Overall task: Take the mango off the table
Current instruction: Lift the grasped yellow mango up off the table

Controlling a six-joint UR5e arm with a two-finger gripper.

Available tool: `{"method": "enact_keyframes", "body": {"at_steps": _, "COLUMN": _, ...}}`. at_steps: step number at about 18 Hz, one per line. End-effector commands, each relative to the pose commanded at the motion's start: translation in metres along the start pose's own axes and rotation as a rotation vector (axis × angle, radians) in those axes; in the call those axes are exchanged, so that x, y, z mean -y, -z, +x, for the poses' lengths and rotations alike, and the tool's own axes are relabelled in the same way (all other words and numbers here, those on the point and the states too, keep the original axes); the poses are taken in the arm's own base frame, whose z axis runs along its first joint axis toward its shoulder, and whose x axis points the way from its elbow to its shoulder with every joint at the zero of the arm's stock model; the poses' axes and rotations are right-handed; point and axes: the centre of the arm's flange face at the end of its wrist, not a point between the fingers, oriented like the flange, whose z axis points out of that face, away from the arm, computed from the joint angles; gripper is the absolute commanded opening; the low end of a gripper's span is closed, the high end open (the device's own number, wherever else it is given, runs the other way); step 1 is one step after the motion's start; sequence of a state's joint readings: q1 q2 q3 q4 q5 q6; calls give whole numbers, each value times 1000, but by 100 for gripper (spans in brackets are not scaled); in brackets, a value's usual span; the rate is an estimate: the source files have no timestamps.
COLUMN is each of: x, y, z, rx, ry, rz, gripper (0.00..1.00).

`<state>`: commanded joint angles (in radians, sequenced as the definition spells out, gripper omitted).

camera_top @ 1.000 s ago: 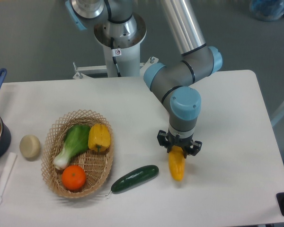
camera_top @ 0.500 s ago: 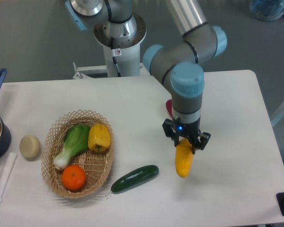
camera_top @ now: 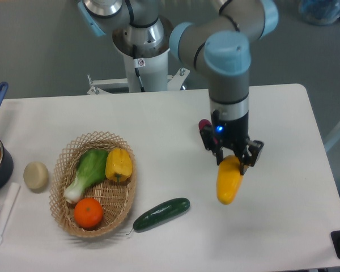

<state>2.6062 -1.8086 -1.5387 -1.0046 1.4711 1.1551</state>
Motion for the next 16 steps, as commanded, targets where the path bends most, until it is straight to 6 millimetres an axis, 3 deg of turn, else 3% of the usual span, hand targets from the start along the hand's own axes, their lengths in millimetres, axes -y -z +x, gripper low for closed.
{"method": "enact_keyframes", "body": {"at_steps": 6, "x": -17, "y": 25, "z": -12, "rx": -22, "ry": 44, "rz": 33, "gripper": 20}}
{"method": "enact_keyframes", "body": {"at_steps": 9, "x": -19, "y": 28, "z": -11, "rx": -28, "ry": 50, "rz": 34, "gripper": 15}}
{"method": "enact_keyframes", "body": {"at_steps": 16, "x": -25, "y": 37, "z": -12, "rx": -20, "ry": 60, "rz": 41, "gripper": 15}}
